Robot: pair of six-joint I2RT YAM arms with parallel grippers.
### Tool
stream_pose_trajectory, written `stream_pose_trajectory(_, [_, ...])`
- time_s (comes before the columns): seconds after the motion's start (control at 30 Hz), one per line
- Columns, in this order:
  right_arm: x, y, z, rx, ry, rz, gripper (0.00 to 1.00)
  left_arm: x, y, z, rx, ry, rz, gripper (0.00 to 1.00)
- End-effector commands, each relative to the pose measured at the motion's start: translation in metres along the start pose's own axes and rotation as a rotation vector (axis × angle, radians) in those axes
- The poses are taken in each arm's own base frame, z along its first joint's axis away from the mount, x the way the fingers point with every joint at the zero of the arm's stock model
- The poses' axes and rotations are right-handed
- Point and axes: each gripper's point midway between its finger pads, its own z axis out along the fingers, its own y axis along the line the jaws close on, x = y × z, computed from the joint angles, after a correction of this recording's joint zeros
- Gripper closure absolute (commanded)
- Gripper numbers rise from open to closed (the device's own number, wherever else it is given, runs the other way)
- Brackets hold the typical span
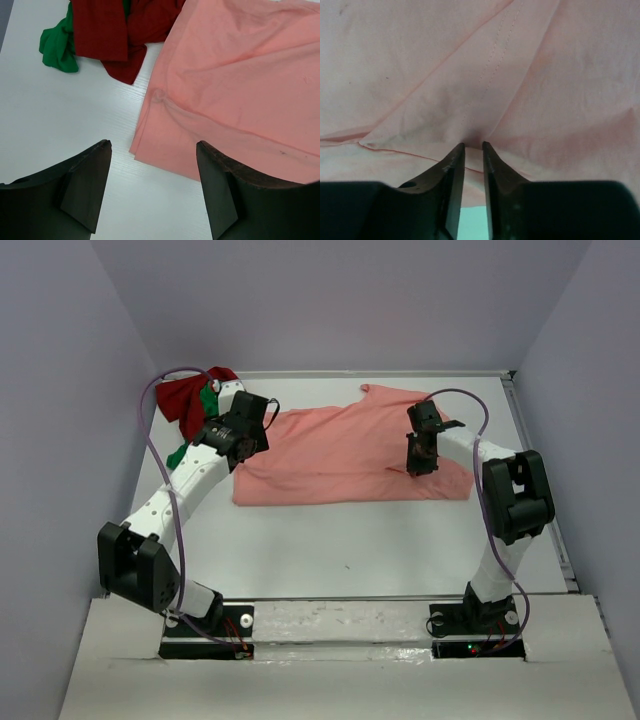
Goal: Fold and stack the t-shirts
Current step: Fold the tshirt
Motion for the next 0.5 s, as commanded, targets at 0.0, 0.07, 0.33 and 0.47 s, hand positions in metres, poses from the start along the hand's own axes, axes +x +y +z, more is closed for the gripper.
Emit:
stream_pose_trajectory(0.0, [-0.011, 0.009, 0.002, -0.032, -0.031, 0.009, 0.85, -0.007, 0.006, -0.014, 0.009, -0.036, -0.009, 0.21])
stream_pose_trajectory(0.07, [-0.011, 0.01, 0.004, -0.031, -0.029, 0.005, 0.91, -0.007, 0.006, -0.013, 0.01, -0.034, -0.008, 0.21])
stream_pose_trajectory(0.33, [-0.014, 0.01, 0.005, -0.026, -0.033, 0.0, 1.0, -0.002, 0.004, -0.011, 0.016, -0.02, 0.0, 0.21])
stream_pose_trajectory(0.47, [-0.023, 0.009, -0.002, -0.024, -0.063, 0.003, 1.0, 0.0, 0.003, -0.009, 0.02, -0.016, -0.005, 0.21])
